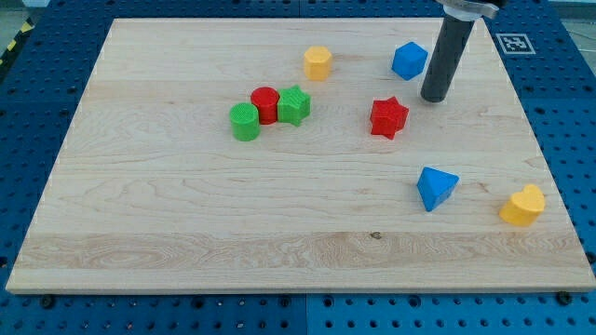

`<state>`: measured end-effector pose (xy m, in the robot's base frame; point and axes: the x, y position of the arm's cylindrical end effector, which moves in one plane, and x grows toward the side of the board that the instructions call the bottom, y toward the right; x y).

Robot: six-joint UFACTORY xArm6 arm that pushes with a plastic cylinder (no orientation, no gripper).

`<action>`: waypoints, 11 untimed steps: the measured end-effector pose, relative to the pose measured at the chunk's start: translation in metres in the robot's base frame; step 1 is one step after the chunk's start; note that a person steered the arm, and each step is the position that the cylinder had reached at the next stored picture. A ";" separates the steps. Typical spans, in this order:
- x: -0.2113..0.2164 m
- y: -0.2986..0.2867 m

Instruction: Move the red star right to the green star

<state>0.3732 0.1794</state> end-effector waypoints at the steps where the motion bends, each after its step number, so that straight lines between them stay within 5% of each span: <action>1: 0.040 -0.016; 3: 0.054 -0.066; 6: 0.000 -0.074; 7: -0.011 -0.122; 11: -0.006 -0.140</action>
